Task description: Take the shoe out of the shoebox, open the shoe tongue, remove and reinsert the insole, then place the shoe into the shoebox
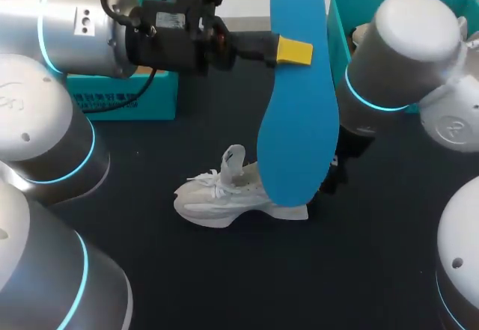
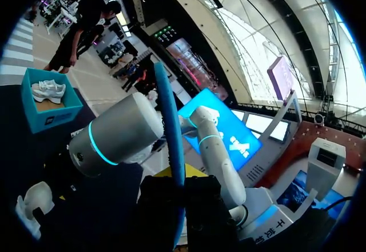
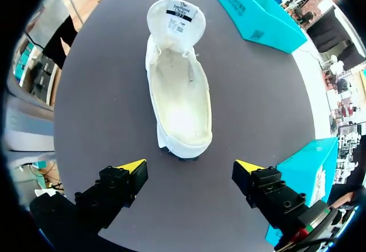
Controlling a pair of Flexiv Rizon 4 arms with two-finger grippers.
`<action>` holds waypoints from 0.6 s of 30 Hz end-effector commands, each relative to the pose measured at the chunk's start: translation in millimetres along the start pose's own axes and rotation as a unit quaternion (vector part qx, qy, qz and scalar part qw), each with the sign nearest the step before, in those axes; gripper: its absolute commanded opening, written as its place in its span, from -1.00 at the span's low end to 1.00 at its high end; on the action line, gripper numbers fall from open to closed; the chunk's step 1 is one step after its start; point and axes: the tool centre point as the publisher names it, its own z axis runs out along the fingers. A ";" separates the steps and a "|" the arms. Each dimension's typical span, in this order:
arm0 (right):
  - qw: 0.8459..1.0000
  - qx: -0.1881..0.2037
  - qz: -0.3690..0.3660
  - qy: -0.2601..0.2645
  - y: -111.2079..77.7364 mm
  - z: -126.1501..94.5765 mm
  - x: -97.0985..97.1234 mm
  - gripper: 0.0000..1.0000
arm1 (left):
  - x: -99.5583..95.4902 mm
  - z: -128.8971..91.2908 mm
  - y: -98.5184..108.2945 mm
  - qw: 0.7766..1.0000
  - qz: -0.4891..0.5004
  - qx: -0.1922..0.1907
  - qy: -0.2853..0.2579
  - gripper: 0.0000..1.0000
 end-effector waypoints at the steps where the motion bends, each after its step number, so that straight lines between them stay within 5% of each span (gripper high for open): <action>1: 0.999 0.041 -0.007 0.006 9.6 -2.4 2.1 1.00 | -0.6 0.2 1.7 1.000 0.000 0.001 0.000 -1.00; 18: 0.998 0.065 -0.008 0.008 9.1 -4.7 11.0 1.00 | -0.6 0.2 1.7 1.000 0.000 0.001 0.000 -1.00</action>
